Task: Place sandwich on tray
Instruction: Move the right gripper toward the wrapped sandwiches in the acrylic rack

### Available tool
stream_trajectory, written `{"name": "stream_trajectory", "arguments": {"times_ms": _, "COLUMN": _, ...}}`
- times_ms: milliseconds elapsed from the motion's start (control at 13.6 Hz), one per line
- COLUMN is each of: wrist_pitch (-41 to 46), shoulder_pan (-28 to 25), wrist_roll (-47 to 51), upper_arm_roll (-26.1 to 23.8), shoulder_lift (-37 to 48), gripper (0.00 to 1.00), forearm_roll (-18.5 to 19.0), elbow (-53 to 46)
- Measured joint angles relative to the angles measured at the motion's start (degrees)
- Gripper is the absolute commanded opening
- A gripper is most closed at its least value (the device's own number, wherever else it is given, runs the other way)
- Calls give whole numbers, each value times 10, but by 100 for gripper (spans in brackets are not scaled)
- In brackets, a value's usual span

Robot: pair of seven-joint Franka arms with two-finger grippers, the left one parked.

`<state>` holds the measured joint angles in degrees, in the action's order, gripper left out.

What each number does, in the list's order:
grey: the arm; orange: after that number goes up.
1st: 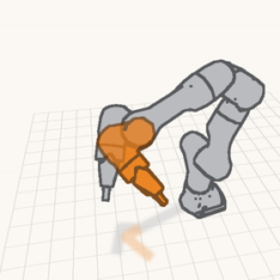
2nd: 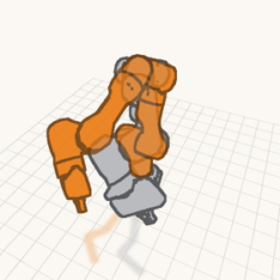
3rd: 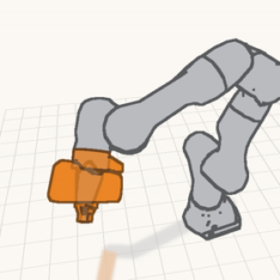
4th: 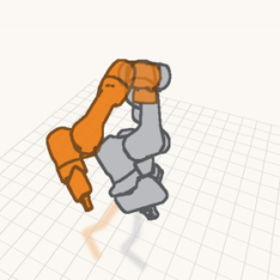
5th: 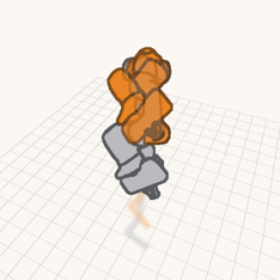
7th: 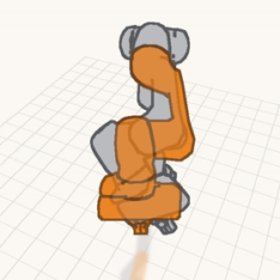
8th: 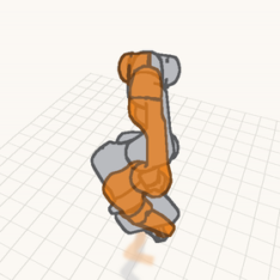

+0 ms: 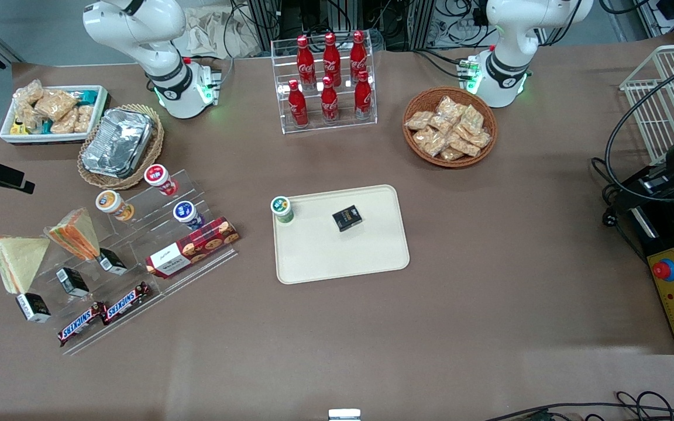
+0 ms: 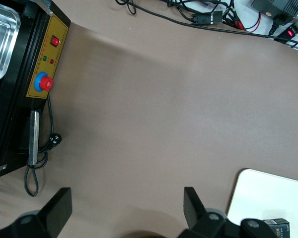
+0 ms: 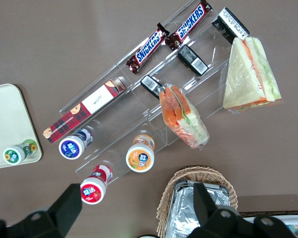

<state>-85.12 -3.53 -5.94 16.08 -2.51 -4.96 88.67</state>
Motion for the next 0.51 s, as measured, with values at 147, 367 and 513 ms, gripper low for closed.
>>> {"name": "stream_trajectory", "arguments": {"times_ms": 147, "wrist_pitch": 0, "shoulder_pan": 0, "wrist_roll": 0, "upper_arm_roll": 0, "shoulder_lift": 0, "gripper": 100, "forearm_roll": 3, "elbow": 0}}
{"name": "stream_trajectory", "arguments": {"times_ms": 367, "wrist_pitch": 0, "shoulder_pan": 0, "wrist_roll": 0, "upper_arm_roll": 0, "shoulder_lift": 0, "gripper": 100, "forearm_roll": 18, "elbow": 0}}
{"name": "stream_trajectory", "arguments": {"times_ms": 513, "wrist_pitch": 0, "shoulder_pan": 1, "wrist_roll": 0, "upper_arm_roll": 2, "shoulder_lift": 1, "gripper": 100, "forearm_roll": 37, "elbow": -1}}
